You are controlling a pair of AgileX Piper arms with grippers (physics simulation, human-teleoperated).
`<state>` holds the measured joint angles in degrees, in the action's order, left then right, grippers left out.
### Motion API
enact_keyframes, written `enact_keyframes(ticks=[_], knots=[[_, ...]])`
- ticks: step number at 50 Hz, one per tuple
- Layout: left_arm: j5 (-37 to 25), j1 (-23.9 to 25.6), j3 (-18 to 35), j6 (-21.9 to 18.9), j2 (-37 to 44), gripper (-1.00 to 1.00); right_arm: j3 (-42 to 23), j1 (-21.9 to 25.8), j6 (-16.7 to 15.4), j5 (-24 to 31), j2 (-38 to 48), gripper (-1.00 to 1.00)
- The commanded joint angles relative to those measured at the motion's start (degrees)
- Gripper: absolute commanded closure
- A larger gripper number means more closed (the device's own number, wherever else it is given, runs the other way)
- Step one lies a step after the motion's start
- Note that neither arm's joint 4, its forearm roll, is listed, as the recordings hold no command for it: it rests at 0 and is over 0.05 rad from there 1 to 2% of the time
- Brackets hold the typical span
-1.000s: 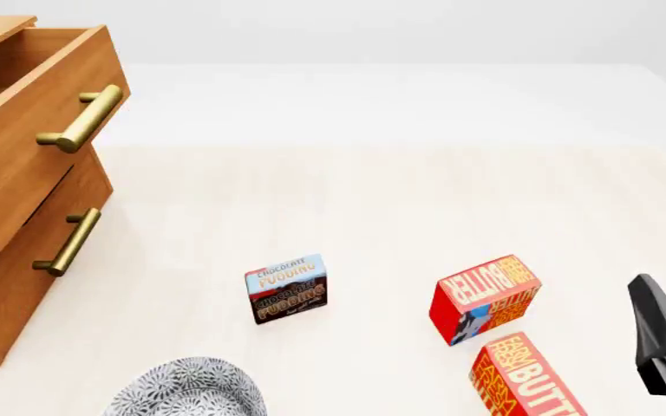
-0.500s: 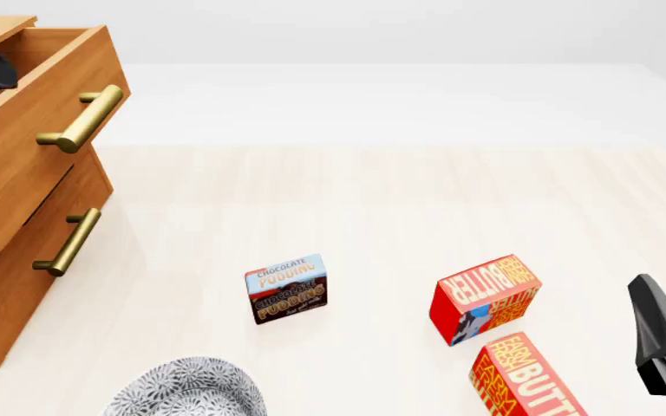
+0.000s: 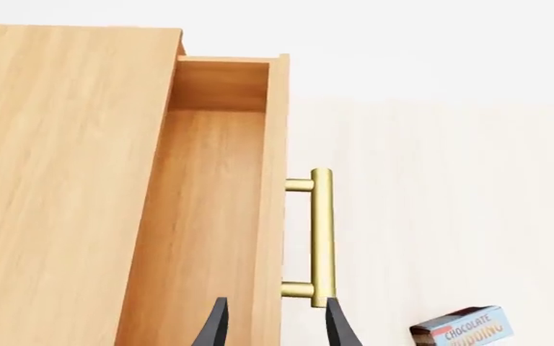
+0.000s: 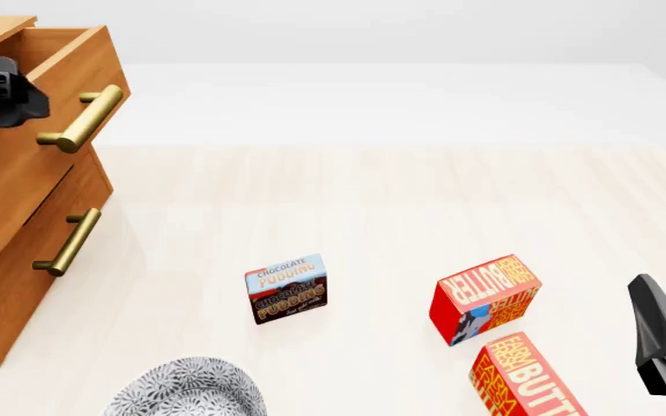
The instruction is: Put the chocolate pudding in the top drawer of the cabinet and close it.
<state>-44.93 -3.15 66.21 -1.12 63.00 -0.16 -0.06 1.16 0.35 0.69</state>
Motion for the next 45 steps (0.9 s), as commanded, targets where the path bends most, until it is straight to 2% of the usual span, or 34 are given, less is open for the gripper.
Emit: enact_keyframes(ticks=[1,35,45], knots=[[1.2,1.3,-1.6,0.5,0.5,-1.0,0.0,0.0,0.0,0.0,0.0,-1.0],[2.7,5.4,-5.2,2.7,0.2,-1.0,0.0,0.0,0.0,0.0,0.0,-1.0],[5.6,7.1,-9.8,2.4,1.7,-1.0,0.0,0.0,0.0,0.0,0.0,-1.0]])
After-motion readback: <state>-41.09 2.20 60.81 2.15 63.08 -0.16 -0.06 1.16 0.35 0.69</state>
